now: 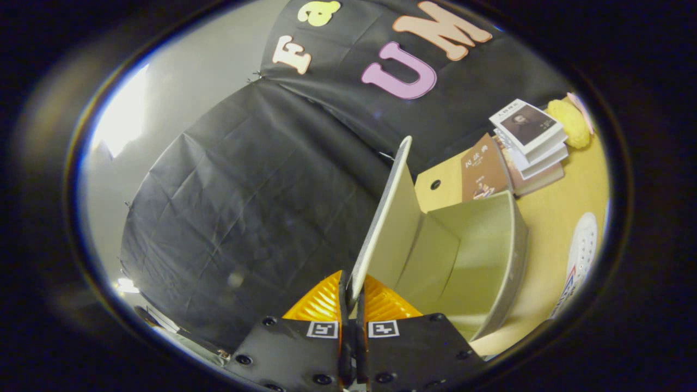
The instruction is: Open the storage box then place both shoes into the box .Put the left shoe in first, then the right shoe, with the right side of both shoes facing outward in a uniform manner.
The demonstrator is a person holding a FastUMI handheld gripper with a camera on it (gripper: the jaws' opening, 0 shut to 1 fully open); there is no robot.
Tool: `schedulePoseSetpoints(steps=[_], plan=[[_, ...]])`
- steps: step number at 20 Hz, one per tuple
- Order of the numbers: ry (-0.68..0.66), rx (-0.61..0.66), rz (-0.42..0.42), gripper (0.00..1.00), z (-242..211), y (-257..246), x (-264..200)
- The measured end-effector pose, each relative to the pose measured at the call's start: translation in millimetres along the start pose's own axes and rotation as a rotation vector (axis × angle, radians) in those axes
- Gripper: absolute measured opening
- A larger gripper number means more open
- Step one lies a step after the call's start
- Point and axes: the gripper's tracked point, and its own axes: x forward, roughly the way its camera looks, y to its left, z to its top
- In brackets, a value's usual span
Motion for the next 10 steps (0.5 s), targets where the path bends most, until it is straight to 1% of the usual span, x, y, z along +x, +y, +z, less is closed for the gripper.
schedulePoseSetpoints(steps=[3,5,7,10], plan=[[-0.007,-0.067,-0.007,0.06,-6,32,21],[0.001,-0.114,-0.014,0.06,-16,43,39],[0.003,-0.177,-0.013,0.09,-25,54,58],[0.021,-0.197,-0.010,0.13,-41,67,85]])
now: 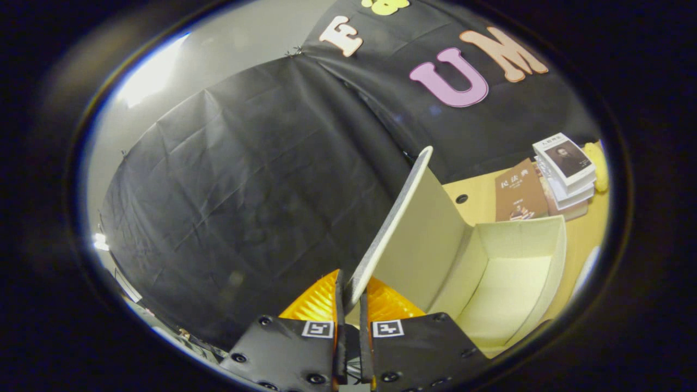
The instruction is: Open the storage box then place both shoes into the box .Put the left shoe in first, then the right shoe, with the right side of both shoes facing outward in a uniform manner.
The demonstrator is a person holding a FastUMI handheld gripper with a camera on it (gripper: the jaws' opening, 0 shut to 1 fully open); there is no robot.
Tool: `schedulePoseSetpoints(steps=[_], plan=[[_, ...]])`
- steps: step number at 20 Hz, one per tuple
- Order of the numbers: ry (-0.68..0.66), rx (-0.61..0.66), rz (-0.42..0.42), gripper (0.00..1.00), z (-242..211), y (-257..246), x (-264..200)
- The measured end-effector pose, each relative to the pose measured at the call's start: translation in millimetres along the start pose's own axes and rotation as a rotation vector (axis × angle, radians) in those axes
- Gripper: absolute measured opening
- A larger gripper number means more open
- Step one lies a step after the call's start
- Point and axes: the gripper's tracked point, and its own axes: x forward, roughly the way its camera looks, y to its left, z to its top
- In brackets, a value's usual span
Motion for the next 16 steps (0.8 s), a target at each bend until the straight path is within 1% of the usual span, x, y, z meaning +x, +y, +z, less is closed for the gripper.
schedulePoseSetpoints(steps=[2,4,6,9,10,13,16], plan=[[0.016,-0.014,0.005,0.16,-8,7,14],[0.019,-0.068,0.014,0.19,-9,14,22],[0.007,-0.133,0.033,0.39,-16,23,29],[-0.026,-0.214,0.050,0.68,-10,32,17],[-0.037,-0.234,0.052,0.71,-7,30,14],[-0.079,-0.293,0.021,0.79,5,17,-3],[-0.127,-0.353,-0.034,0.87,23,-7,-26]])
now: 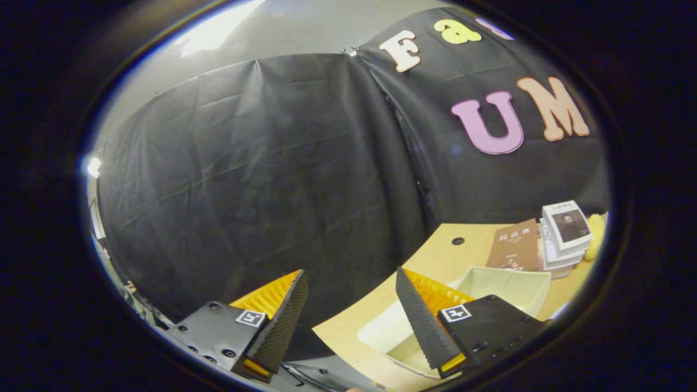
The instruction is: Open the storage box then place both shoes into the box .Put the left shoe in first, then the right shoe, with the right side of both shoes facing outward in a uniform manner.
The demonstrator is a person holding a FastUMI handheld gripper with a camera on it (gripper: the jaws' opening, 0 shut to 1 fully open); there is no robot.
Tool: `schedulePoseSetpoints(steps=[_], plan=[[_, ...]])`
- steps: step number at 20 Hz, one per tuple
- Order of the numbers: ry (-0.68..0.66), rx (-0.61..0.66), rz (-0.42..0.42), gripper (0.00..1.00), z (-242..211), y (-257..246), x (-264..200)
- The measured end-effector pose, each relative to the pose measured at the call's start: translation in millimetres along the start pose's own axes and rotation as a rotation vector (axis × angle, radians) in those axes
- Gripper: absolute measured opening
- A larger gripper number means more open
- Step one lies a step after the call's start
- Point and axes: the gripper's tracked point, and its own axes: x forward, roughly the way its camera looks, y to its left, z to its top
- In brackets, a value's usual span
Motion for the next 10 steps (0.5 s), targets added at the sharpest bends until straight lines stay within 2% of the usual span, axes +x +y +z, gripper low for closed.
schedulePoseSetpoints(steps=[5,10], plan=[[-0.052,-0.096,-0.130,1.00,11,-69,-42],[-0.070,-0.130,-0.257,1.00,17,-136,-92]])
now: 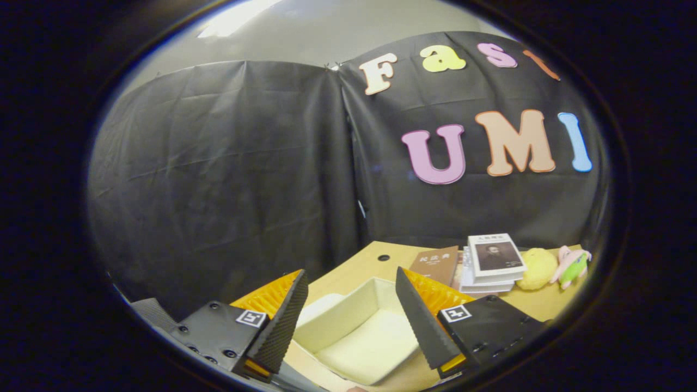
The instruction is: Open the storage box then place both shoes into the box .Put the left shoe in first, then the right shoe, with the right side of both shoes facing outward in a uniform manner.
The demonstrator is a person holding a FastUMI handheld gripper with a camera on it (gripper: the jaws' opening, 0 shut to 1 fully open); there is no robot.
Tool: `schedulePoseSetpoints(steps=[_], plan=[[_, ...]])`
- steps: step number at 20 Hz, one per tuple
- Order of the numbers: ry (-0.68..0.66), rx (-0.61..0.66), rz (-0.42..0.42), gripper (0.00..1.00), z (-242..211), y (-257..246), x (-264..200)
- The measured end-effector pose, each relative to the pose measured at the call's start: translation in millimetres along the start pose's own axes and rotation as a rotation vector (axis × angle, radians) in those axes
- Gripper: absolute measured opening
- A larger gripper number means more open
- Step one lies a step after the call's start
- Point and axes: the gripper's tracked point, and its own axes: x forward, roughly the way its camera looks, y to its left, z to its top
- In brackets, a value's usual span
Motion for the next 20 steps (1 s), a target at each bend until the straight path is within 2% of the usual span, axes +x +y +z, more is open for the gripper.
schedulePoseSetpoints(steps=[5,11,15,20], plan=[[-0.001,-0.051,-0.124,1.00,-8,-79,-32],[0.027,-0.034,-0.240,1.00,-30,-155,-63],[0.082,-0.043,-0.289,1.00,-64,-195,-78],[0.178,-0.022,-0.310,1.00,-117,-226,-84]])
